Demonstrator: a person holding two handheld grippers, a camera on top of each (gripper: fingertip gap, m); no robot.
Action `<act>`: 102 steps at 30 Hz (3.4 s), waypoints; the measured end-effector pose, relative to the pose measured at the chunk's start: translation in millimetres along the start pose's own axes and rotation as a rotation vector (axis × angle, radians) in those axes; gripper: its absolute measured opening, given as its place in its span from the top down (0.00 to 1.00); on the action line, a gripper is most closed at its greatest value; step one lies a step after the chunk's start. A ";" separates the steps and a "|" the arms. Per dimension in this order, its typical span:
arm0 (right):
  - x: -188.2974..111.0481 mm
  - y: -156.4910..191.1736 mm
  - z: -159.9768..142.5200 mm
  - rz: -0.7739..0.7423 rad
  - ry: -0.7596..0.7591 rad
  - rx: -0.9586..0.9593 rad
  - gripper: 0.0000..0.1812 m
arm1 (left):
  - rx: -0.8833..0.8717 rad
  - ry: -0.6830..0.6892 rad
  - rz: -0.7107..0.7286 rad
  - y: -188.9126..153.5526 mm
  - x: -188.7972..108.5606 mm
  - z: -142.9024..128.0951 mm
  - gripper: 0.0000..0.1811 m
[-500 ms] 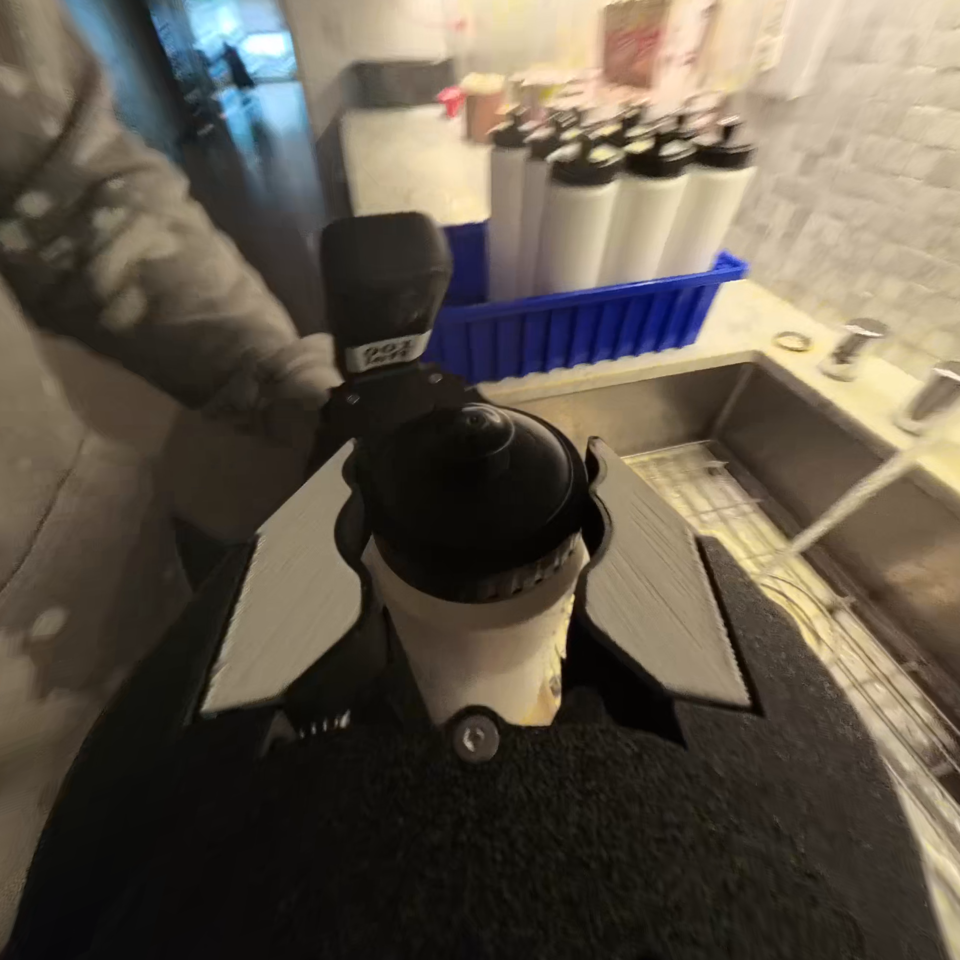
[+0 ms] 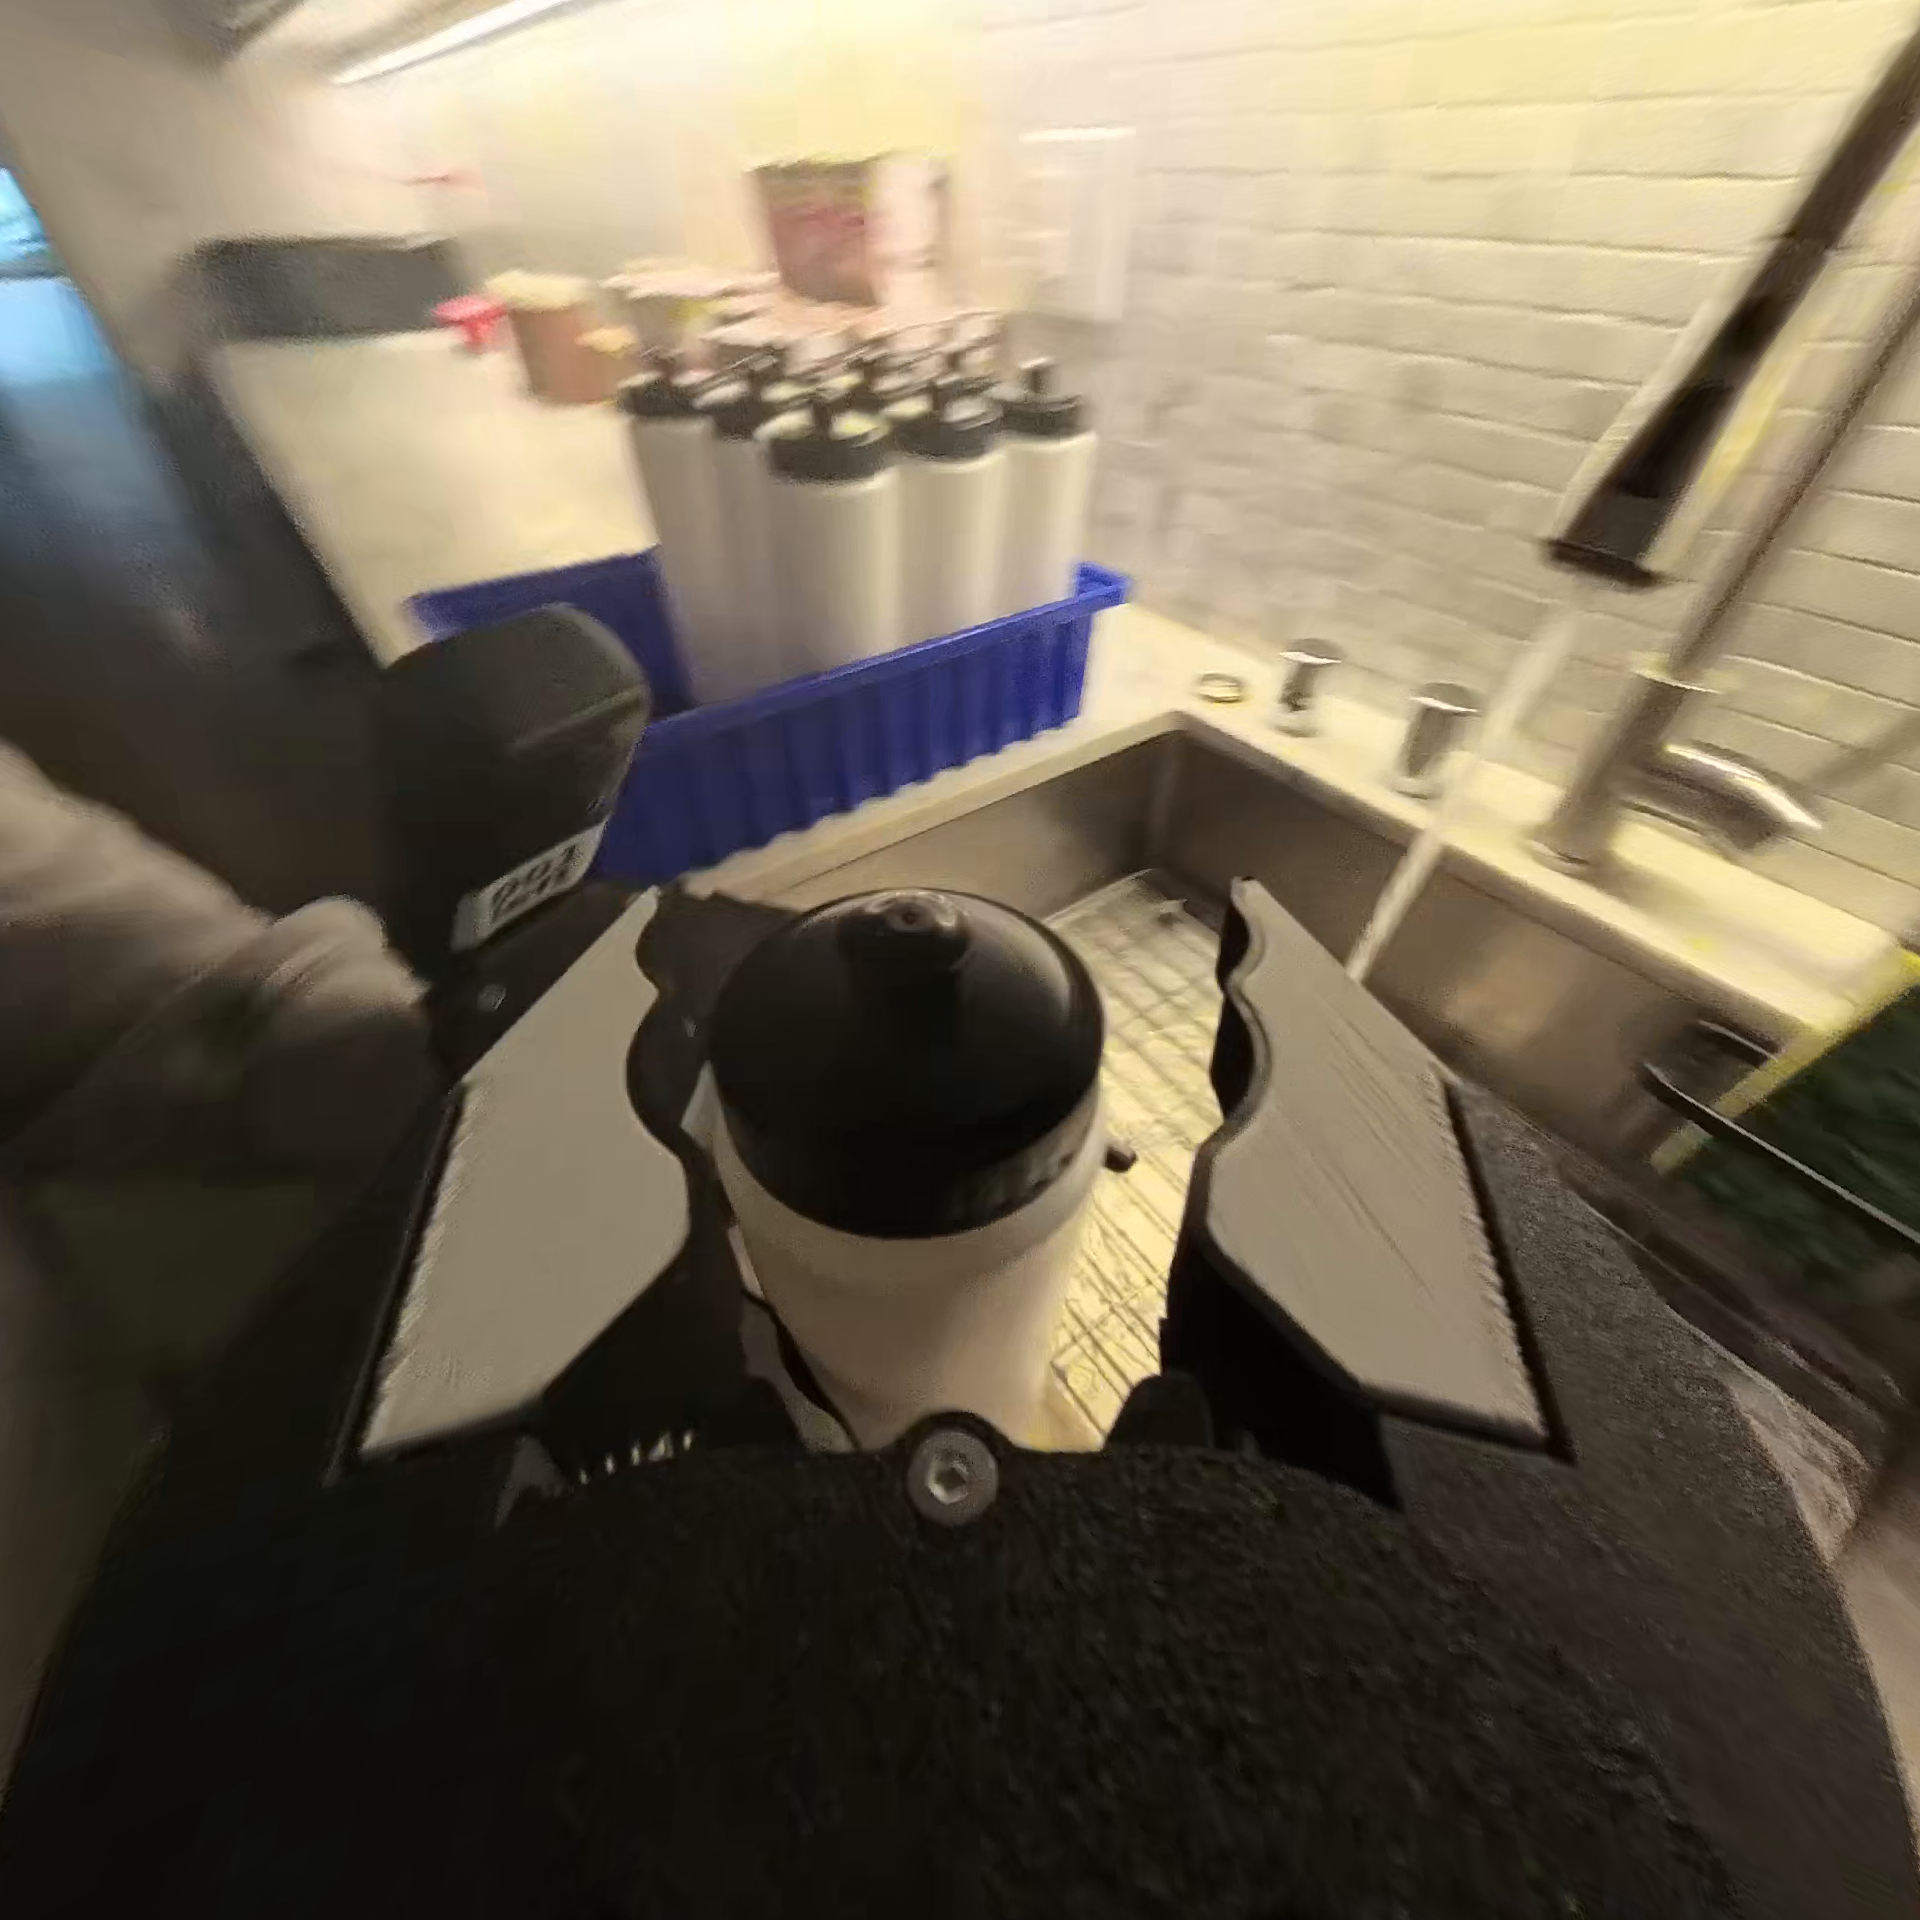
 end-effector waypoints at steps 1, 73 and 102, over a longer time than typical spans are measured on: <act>-1.0 -5.6 2.0 0.107 0.029 -0.024 0.43 | 0.005 0.001 -0.023 0.4 -0.1 0.0 0.45; 13.3 15.7 -4.7 -0.084 -0.056 0.061 0.56 | 0.029 0.019 -0.023 8.0 -10.2 -3.4 0.46; 28.9 5.0 -7.3 0.188 0.054 -0.041 0.53 | 0.031 0.032 -0.108 11.1 -8.2 -2.9 0.47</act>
Point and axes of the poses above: each gripper's, where its closed fingertips meet, x out along the fingers, z out of its top, y = z × x across the jaws, the point moved 8 cm from there along -x, back along the fingers, and after that the axes turned 9 degrees about z, right-handed, at the moved point
